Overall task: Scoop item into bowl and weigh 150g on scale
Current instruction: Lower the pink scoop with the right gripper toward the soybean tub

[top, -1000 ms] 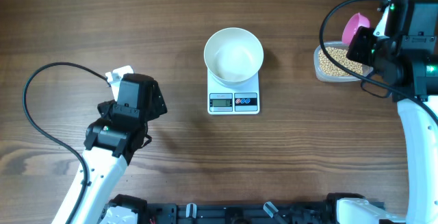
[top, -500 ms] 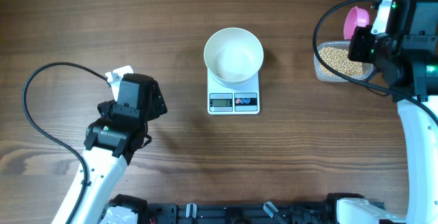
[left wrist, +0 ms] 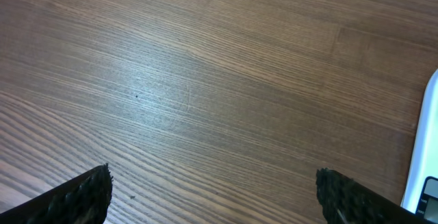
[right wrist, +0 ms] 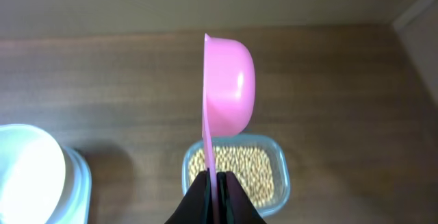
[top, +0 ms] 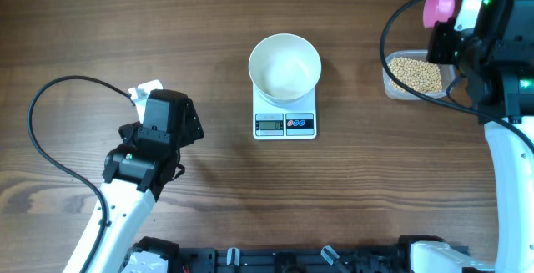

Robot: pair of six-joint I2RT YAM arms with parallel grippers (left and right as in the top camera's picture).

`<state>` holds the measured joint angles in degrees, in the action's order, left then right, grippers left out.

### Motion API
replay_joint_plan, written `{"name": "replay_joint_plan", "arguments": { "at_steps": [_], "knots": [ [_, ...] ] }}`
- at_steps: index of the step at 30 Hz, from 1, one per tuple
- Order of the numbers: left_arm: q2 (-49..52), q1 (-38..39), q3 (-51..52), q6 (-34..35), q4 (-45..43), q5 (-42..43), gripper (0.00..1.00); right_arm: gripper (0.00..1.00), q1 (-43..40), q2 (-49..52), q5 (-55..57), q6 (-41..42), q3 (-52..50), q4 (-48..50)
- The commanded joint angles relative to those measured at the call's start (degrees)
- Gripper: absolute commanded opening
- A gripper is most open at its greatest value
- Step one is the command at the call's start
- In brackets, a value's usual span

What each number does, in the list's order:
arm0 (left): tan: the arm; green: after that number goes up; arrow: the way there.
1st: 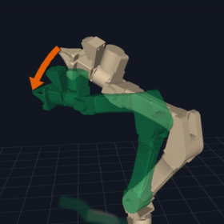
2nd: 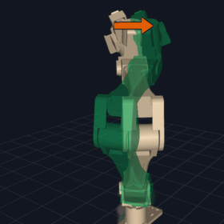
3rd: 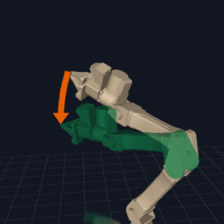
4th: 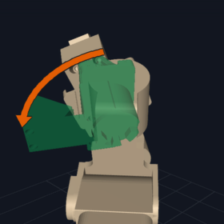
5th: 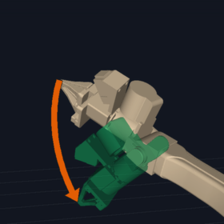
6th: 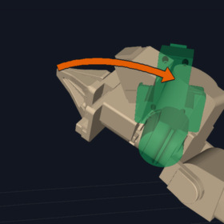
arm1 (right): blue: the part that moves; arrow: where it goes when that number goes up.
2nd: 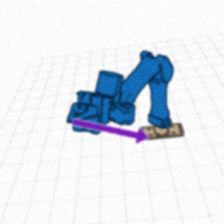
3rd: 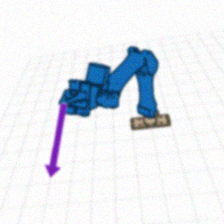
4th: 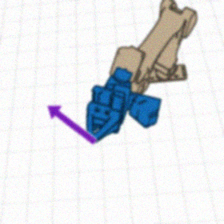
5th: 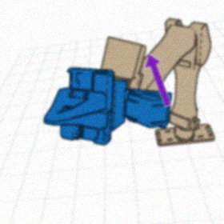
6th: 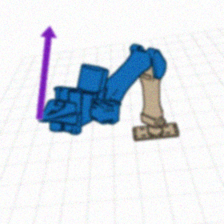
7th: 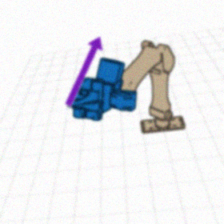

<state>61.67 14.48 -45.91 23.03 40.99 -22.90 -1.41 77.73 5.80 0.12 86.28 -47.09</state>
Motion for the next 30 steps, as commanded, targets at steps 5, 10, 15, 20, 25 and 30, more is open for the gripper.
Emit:
{"name": "replay_joint_plan", "arguments": {
  "at_steps": [5,10,15,20,25,30],
  "knots": [
    [0.22,-0.42,0.26,-0.28,0.02,-1.18,1.0,0.04,-0.17,-0.15,-0.26,-1.81,0.28,0.72],
    [0.22,-0.42,0.26,-0.28,0.02,-1.18,1.0,0.04,-0.17,-0.15,-0.28,-7.67,0.28,0.11],
    [0.22,-0.42,0.26,-0.28,0.02,-1.18,1.0,0.04,-0.17,-0.15,-2.08,-7.48,0.28,-0.81],
    [0.22,-0.42,0.26,-0.28,0.02,-1.18,1.0,0.04,-0.17,-0.15,-3.39,-7.5,0.28,-3.13],
    [0.22,-0.42,0.26,-0.28,0.02,-1.18,1.0,0.04,-0.17,0.09,-4.61,-7.52,0.28,-10.08],
    [0.22,-0.42,0.26,-0.28,-0.2,-1.18,1.0,0.04,-0.17,0.17,-4.2,-8.26,0.26,-12.2]
  ]
}}
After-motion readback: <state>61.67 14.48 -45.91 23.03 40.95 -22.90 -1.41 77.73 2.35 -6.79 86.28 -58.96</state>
